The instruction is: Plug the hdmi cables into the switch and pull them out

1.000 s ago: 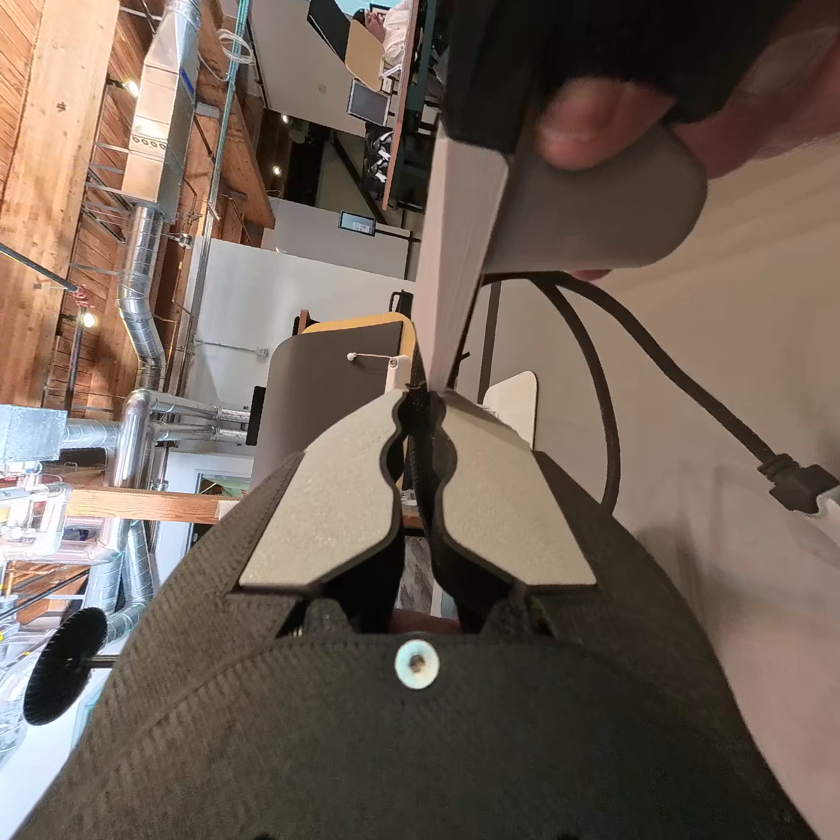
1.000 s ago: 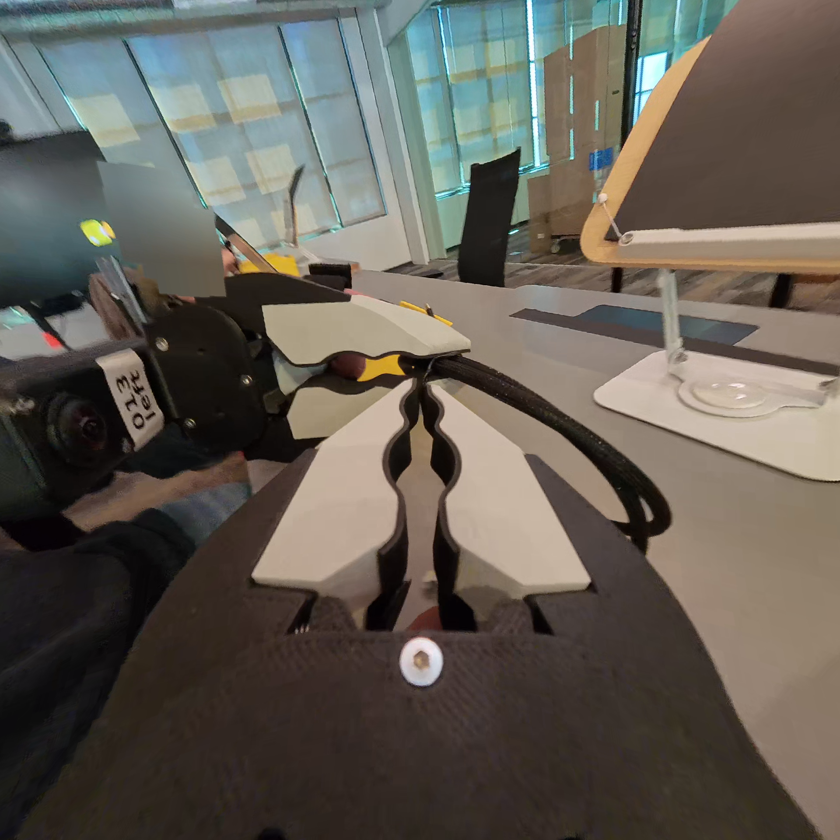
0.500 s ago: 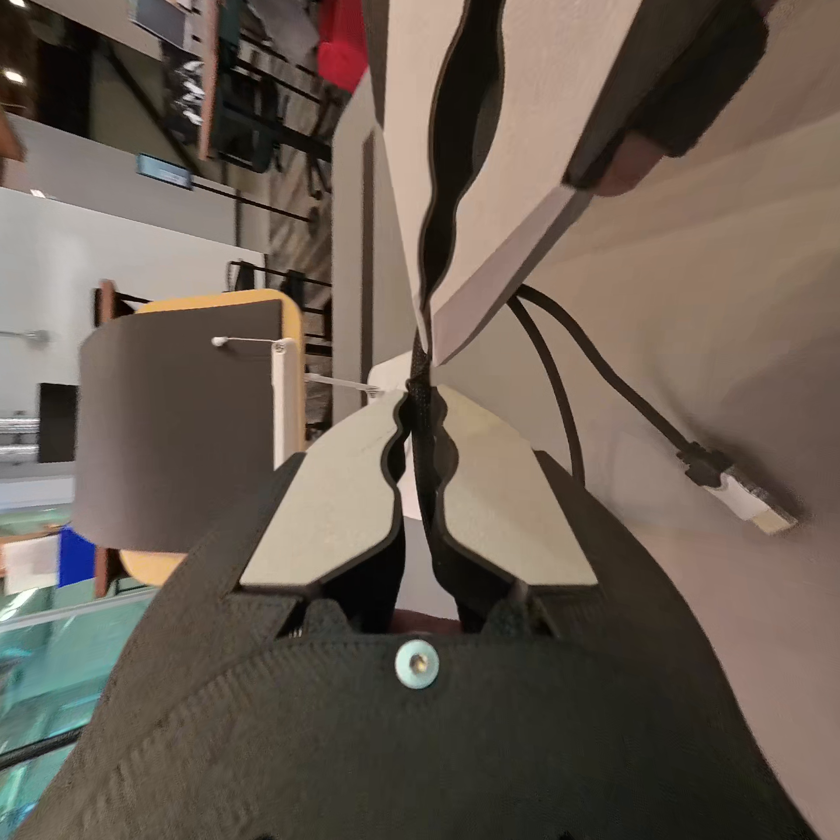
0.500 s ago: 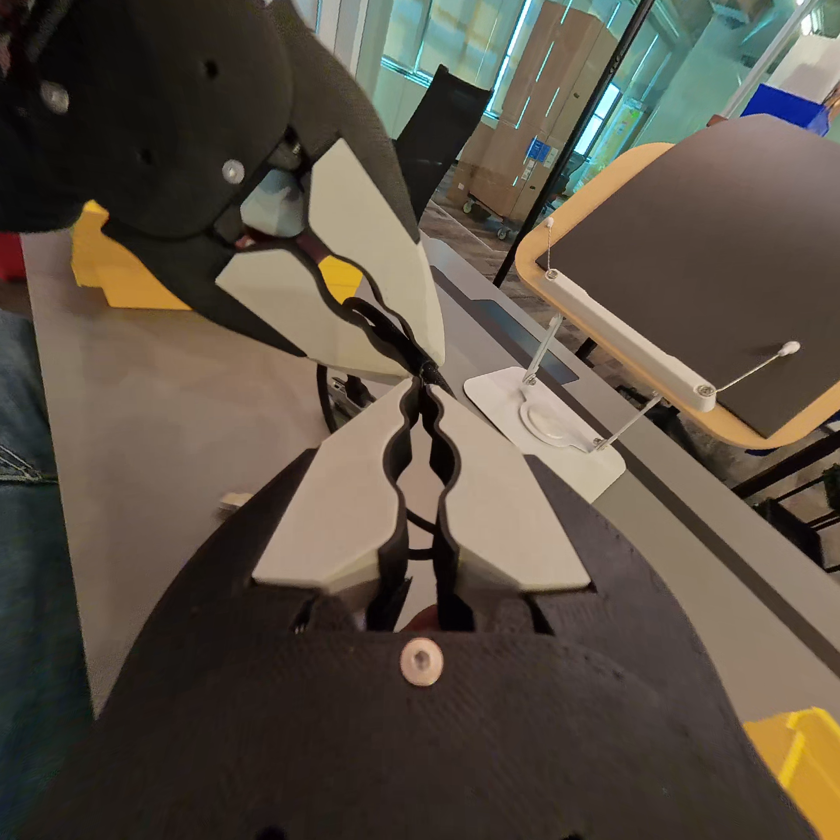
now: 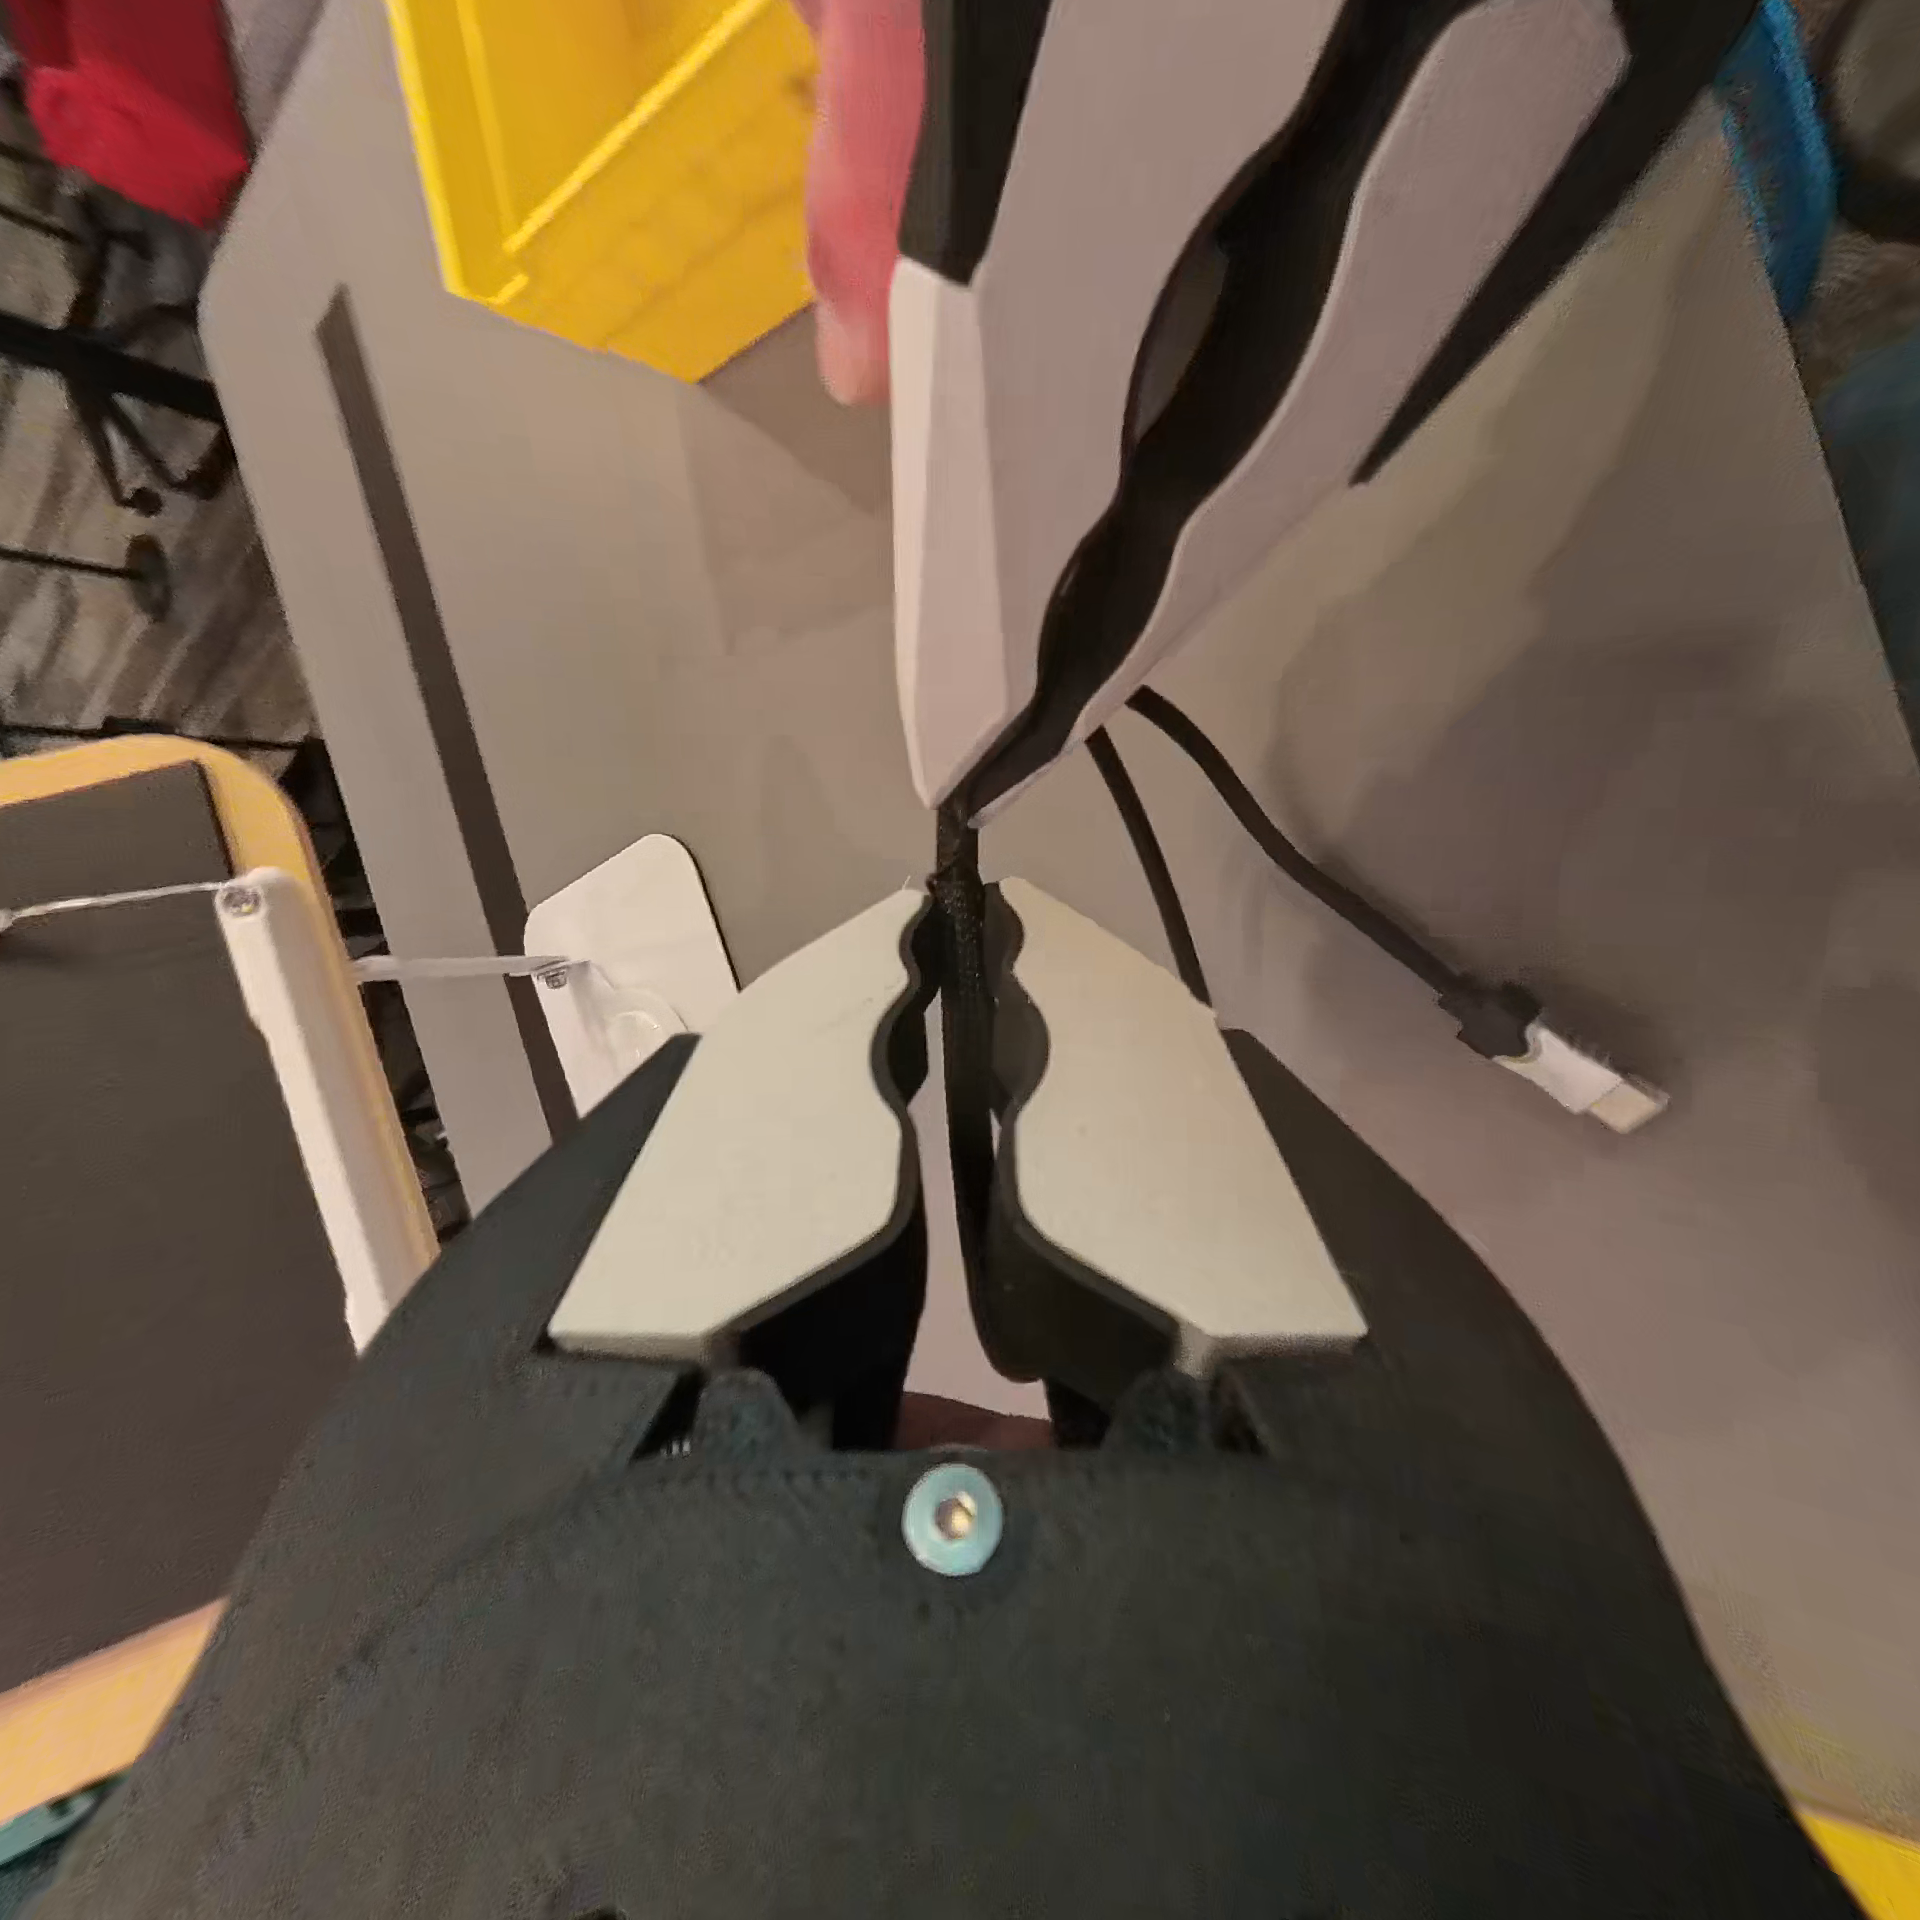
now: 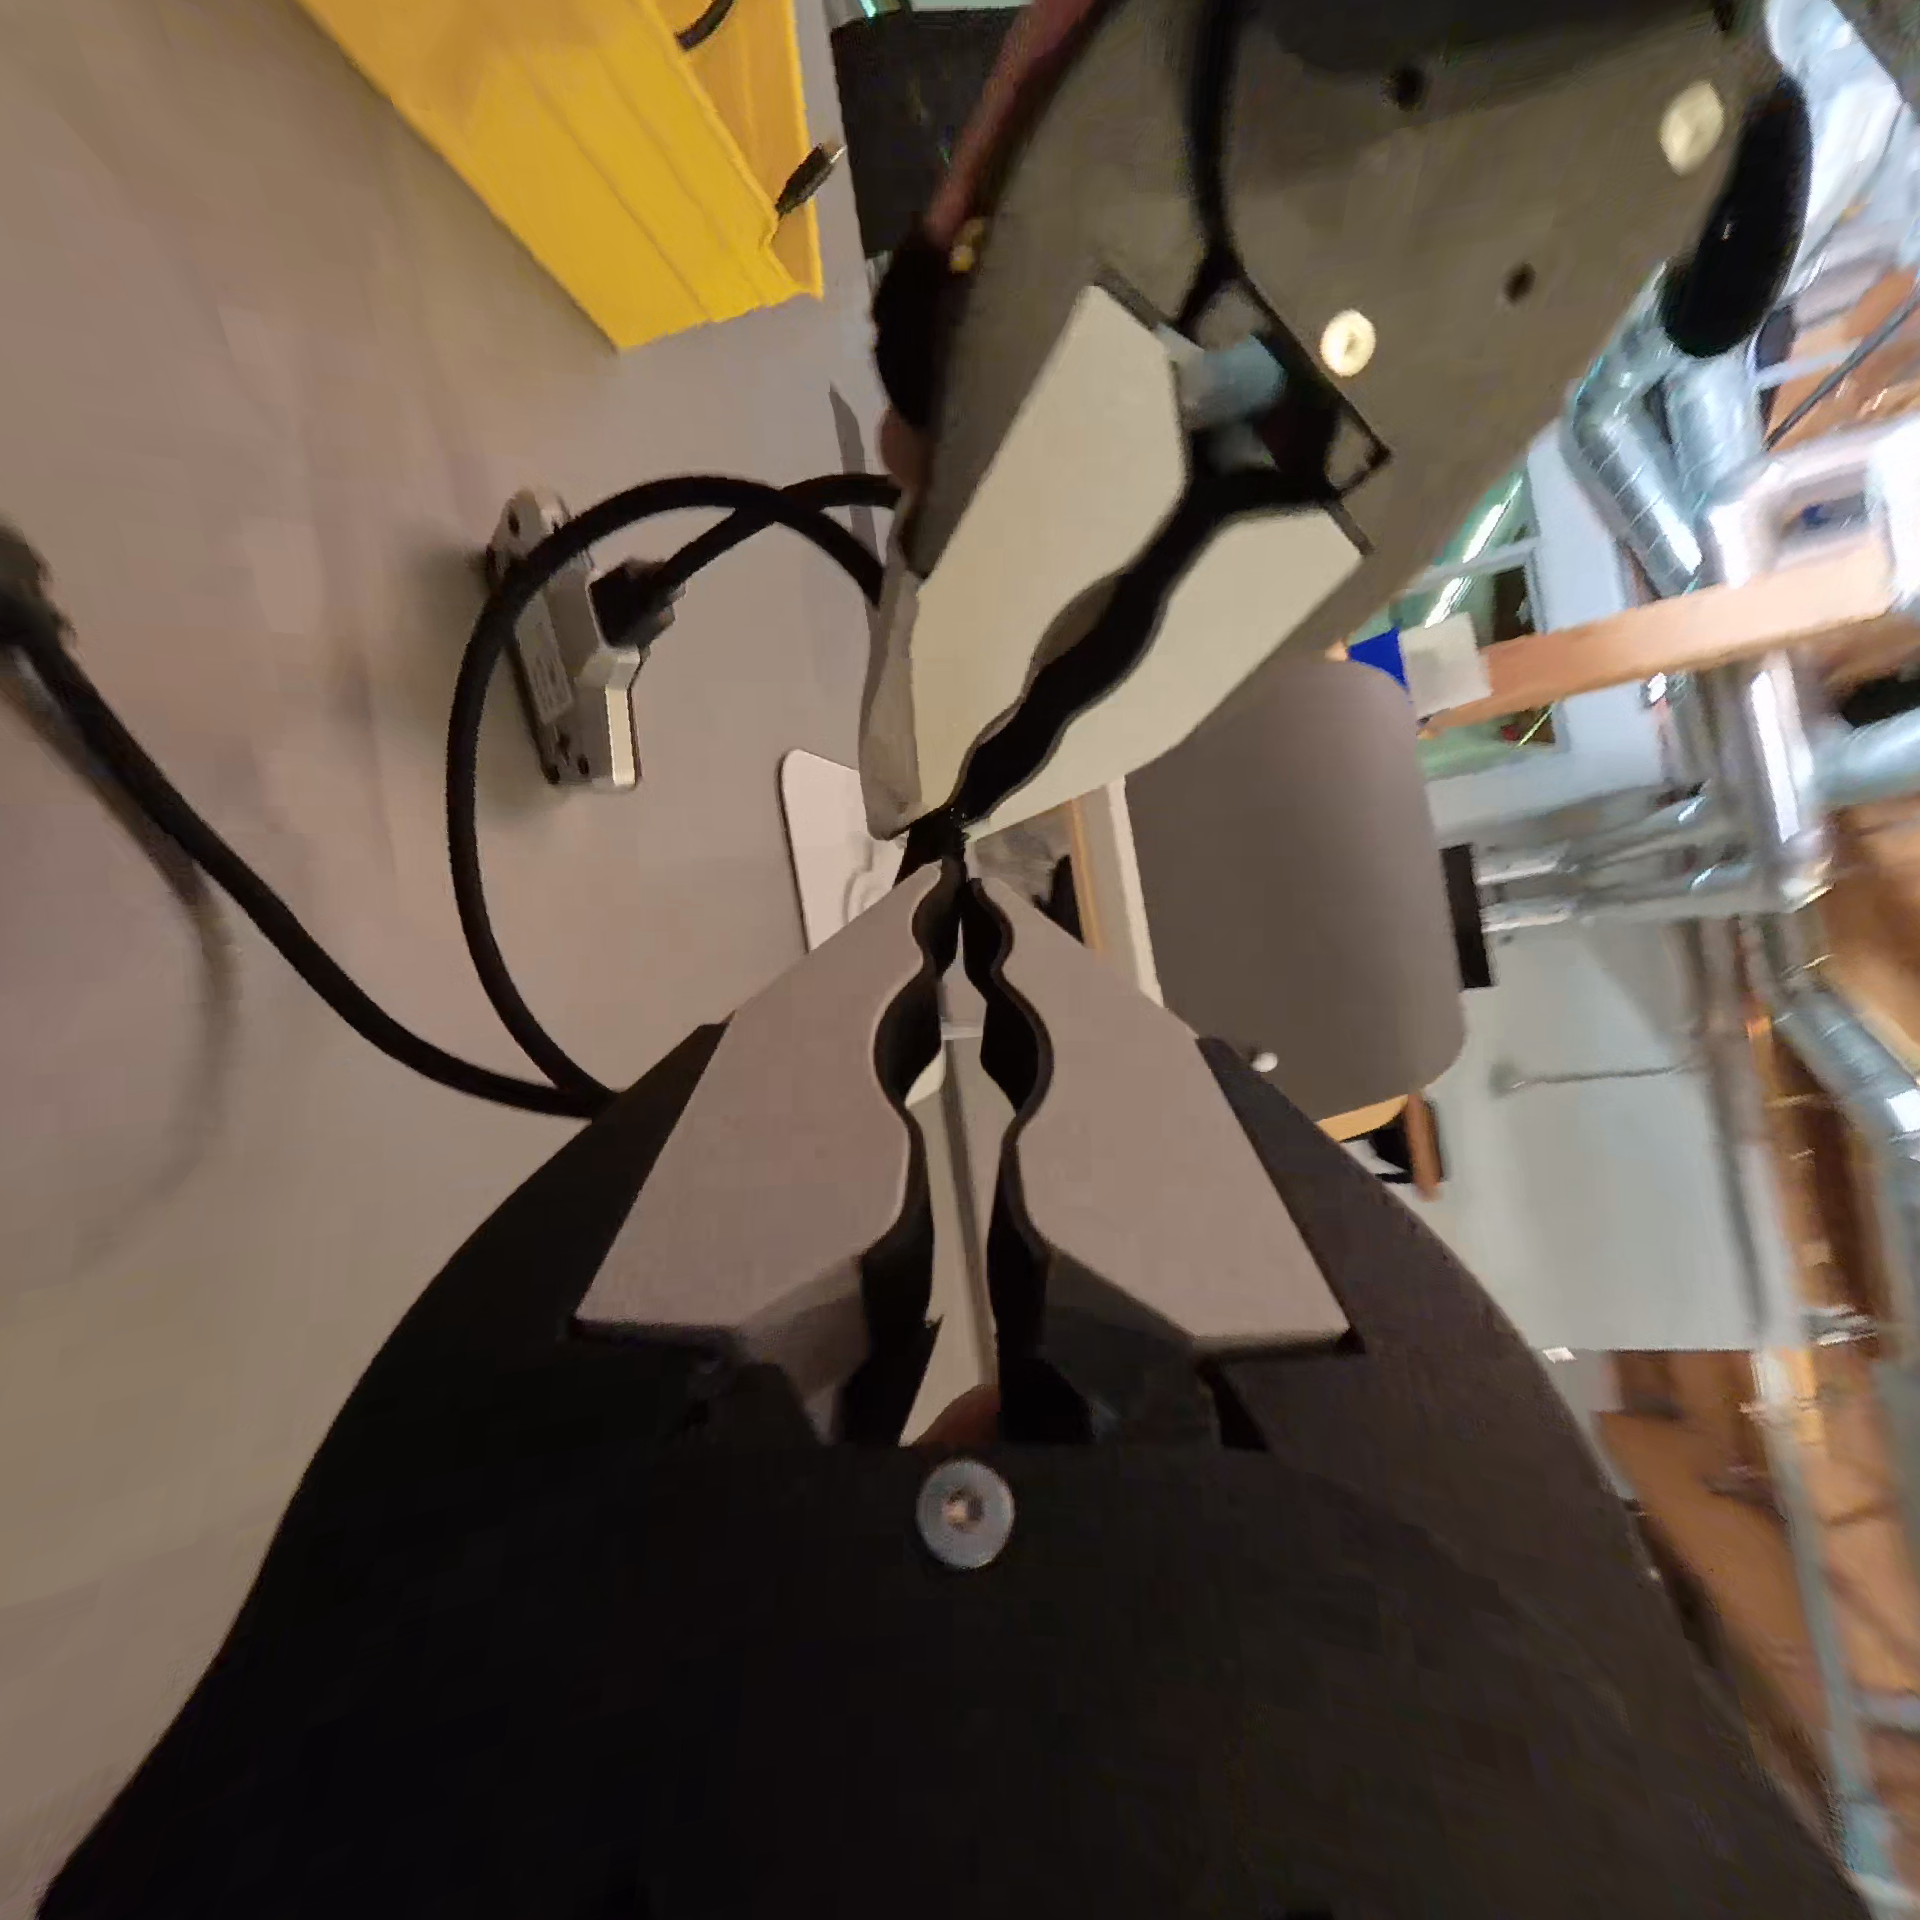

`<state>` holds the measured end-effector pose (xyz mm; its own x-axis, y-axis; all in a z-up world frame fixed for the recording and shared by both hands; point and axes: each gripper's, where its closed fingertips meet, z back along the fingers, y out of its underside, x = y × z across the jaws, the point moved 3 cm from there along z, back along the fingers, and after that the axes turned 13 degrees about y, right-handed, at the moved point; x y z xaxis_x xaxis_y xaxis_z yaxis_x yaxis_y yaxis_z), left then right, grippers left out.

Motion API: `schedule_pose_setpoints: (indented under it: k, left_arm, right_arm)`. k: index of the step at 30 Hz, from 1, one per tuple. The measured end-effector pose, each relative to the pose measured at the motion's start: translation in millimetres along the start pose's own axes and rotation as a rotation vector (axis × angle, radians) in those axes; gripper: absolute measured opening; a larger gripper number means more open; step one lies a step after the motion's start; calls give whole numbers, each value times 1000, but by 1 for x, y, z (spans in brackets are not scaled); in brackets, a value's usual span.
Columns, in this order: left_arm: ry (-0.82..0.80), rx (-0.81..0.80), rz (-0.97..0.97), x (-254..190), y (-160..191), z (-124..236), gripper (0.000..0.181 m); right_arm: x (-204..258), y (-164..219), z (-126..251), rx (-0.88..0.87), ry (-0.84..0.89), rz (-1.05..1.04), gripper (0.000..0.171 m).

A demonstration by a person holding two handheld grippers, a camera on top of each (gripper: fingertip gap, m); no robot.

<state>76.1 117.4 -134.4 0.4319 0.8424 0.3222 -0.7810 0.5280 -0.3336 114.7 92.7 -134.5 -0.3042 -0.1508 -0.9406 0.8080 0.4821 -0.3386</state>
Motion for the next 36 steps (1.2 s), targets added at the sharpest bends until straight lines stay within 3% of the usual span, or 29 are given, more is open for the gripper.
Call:
schedule_pose_setpoints:
  k: [6,10,13,18,25,28,32,36]
  left_arm:
    - [181,52,-38,-5,6,-5,7]
    - [263,18,-34,-5,6,-4,7]
    - [233,-22,-19,1,5,-7,8]
    - [54,41,-57,7,7,-12,21]
    - [-245,12,-41,15,12,4,29]
    - [-454,36,-88,14,10,18,34]
    - [-612,-9,-91,1,12,29,27]
    - [-653,-4,-44,-4,19,40,23]
  right_arm:
    - [9,-5,-2,-39,41,210,0]
    - [8,-6,-1,-48,16,56,0]
    - [7,1,-2,-35,-8,-82,0]
    - [5,8,-4,2,-30,-262,0]
    - [4,13,-8,25,-59,-409,0]
    - [1,12,-9,17,-65,-475,0]
    - [-1,14,-10,37,-72,-493,0]
    - [2,11,-9,31,-97,-495,0]
